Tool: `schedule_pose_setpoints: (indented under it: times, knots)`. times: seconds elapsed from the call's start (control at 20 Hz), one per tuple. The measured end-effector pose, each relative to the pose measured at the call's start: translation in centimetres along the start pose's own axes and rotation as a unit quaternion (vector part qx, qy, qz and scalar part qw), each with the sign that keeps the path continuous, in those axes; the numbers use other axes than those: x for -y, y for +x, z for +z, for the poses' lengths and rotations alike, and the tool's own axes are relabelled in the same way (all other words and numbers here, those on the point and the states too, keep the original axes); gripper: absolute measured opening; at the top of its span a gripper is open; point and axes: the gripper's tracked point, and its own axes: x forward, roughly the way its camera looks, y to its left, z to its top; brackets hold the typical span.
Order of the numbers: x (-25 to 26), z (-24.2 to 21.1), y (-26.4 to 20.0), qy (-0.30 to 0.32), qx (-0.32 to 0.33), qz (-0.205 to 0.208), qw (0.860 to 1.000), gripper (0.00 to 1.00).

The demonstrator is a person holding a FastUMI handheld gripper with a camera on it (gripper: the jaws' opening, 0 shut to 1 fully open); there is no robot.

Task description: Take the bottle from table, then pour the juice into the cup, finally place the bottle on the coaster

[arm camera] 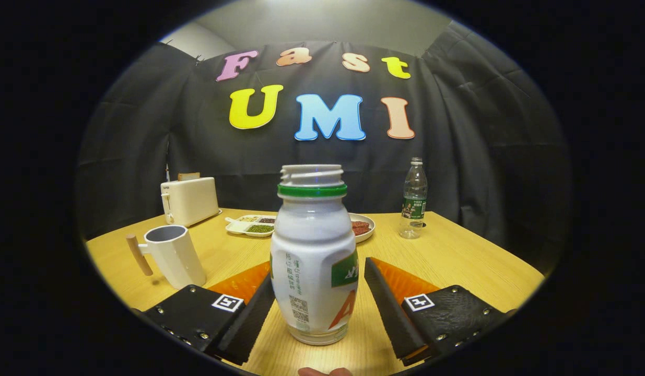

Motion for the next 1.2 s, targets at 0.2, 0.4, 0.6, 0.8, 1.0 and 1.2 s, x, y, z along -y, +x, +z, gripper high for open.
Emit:
schedule_pose_setpoints:
  times: [0.2,0.4,0.6,0.8,1.0,1.2]
  knots:
    - [0.1,0.2,0.6,-0.02,0.011,-0.014,1.0,0.97]
    - [0.3,0.3,1.2,-0.018,0.01,-0.022,1.0,0.74]
    - [-0.2,1.8,1.3,-0.039,0.009,-0.015,0.999,0.74]
    - [-1.5,3.5,1.4,-0.084,0.016,-0.004,0.996,0.74]
    - [-3.2,4.1,1.7,-0.127,0.016,0.01,0.992,0.74]
    - [-5.1,4.2,2.4,-0.173,0.007,0.035,0.984,0.74]
